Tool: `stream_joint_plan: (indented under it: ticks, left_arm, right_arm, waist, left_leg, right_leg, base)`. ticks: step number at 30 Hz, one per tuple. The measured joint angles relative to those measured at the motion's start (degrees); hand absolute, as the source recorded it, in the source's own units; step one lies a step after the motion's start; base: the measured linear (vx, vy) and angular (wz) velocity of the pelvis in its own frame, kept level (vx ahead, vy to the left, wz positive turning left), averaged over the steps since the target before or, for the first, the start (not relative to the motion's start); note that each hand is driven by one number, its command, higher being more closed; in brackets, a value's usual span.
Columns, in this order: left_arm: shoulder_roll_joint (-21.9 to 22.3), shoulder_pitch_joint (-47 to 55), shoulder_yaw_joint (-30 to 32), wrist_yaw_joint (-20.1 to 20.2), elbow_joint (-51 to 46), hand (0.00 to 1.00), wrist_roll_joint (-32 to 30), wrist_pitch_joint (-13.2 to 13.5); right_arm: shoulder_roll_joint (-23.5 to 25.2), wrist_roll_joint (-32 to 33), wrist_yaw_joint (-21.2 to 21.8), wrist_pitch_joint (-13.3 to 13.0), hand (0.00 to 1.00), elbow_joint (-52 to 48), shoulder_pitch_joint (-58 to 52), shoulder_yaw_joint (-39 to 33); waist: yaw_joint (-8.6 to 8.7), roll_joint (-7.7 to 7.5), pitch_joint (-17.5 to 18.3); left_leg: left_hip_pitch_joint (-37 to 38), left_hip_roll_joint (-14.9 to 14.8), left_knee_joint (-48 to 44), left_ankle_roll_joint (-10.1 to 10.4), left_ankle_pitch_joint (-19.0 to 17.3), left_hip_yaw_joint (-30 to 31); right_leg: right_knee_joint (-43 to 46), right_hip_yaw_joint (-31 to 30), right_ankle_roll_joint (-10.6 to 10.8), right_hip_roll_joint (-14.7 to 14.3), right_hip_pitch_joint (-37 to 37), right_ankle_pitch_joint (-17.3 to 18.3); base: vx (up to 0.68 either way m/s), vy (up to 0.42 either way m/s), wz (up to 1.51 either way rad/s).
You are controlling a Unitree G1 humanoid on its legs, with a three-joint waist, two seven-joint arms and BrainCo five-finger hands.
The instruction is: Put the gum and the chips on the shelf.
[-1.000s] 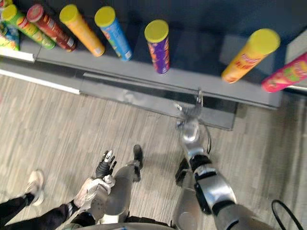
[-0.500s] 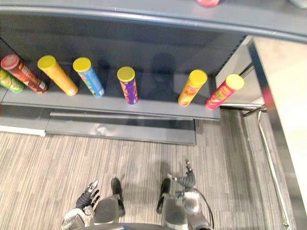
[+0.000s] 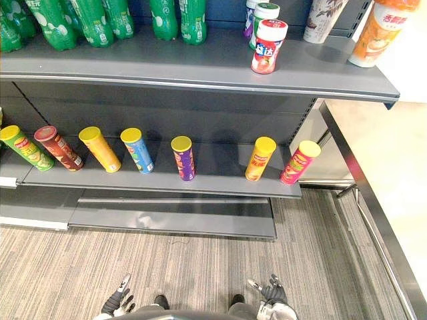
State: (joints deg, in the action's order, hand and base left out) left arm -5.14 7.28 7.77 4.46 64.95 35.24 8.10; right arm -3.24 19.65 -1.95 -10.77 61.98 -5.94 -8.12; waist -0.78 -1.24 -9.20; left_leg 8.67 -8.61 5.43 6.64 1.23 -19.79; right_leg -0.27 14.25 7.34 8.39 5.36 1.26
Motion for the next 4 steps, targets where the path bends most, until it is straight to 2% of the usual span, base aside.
stream_joint_plan:
  ticks: [4]
  left_arm:
    - [0.9, 0.2, 1.6, -3.1, 0.8, 0.00, 0.0, -0.9]
  right_arm:
    - [0.5, 3.2, 0.0, 0.9, 0.00, 1.6, 0.0, -2.3]
  waist:
    - [0.42, 0.64, 1.1]
  left_leg:
    - [0.7, -0.1, 0.1, 0.1, -0.1, -0.2]
  right_leg:
    - [-0.6, 0.1, 0.1, -0.1, 0.9, -0.1]
  base:
    - [0.00, 0.000, 0.00]
